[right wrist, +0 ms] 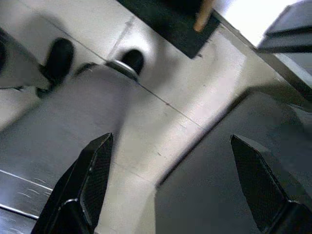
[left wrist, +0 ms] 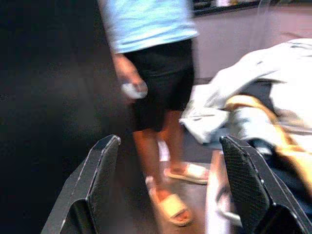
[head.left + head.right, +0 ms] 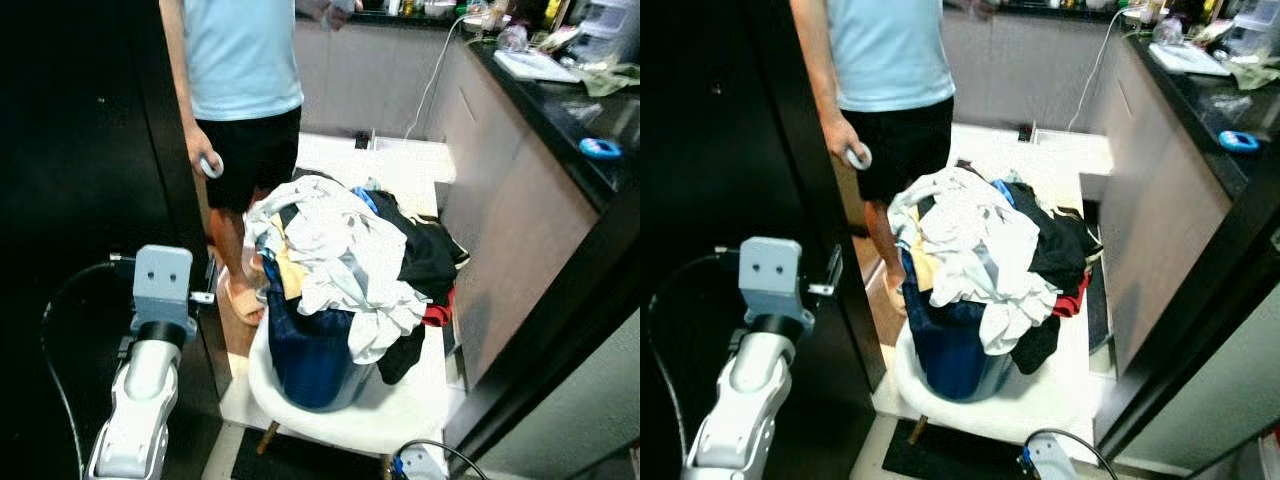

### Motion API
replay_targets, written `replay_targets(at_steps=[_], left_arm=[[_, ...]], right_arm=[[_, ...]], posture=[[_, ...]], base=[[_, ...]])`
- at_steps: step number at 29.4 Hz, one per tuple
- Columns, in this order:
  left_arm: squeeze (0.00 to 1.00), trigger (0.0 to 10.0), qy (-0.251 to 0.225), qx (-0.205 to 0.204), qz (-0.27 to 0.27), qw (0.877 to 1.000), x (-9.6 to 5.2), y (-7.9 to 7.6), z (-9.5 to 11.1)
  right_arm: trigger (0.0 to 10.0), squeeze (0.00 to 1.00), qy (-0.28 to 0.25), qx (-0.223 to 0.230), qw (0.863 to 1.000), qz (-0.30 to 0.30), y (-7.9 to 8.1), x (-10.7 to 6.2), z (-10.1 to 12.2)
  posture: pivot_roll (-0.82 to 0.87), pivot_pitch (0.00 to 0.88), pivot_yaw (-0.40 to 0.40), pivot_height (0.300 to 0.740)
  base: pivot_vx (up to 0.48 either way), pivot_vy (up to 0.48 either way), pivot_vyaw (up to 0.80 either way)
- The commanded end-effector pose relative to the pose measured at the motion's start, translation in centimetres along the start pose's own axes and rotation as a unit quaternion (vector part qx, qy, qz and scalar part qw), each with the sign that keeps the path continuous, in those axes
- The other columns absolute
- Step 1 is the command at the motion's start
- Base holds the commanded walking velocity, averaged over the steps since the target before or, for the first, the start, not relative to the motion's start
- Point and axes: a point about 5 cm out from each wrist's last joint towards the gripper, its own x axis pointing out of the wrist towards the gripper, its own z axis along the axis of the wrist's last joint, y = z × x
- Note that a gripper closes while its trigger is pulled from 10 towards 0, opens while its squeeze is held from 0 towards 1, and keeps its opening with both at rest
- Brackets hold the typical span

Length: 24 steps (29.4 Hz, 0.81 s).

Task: Clothes washing

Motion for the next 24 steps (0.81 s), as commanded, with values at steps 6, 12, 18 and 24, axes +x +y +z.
replay_targets(at_steps=[6,12,18,24], left_arm=[[0.00,10.0,0.021,-0.020,0.035,0.999,-0.2,1.9,-1.0],[0.00,10.0,0.023,-0.039,0.056,0.997,-0.5,3.2,-1.0],[0.00,10.0,0.027,-0.009,0.052,0.998,-1.4,4.7,-1.3],[0.00,10.0,0.035,0.049,0.020,0.998,-1.9,5.4,-1.5]], right_arm=[[10.0,0.00,0.011,0.006,1.000,-0.002,0.1,0.0,-0.6],[10.0,0.00,0.018,0.003,1.000,0.000,0.1,0.0,-0.7],[10.0,0.00,0.025,0.000,1.000,0.001,0.1,0.0,-1.1],[10.0,0.00,0.025,0.000,1.000,0.000,0.0,0.0,-1.2]], posture=[[0.03,0.000,-0.074,0.740],[0.03,0.000,-0.080,0.740],[0.04,0.000,-0.082,0.740],[0.04,0.000,-0.086,0.740]], base=[[0.000,0.000,0.00],[0.000,0.000,-0.13],[0.000,0.000,-0.80],[0.000,0.000,-0.80]])
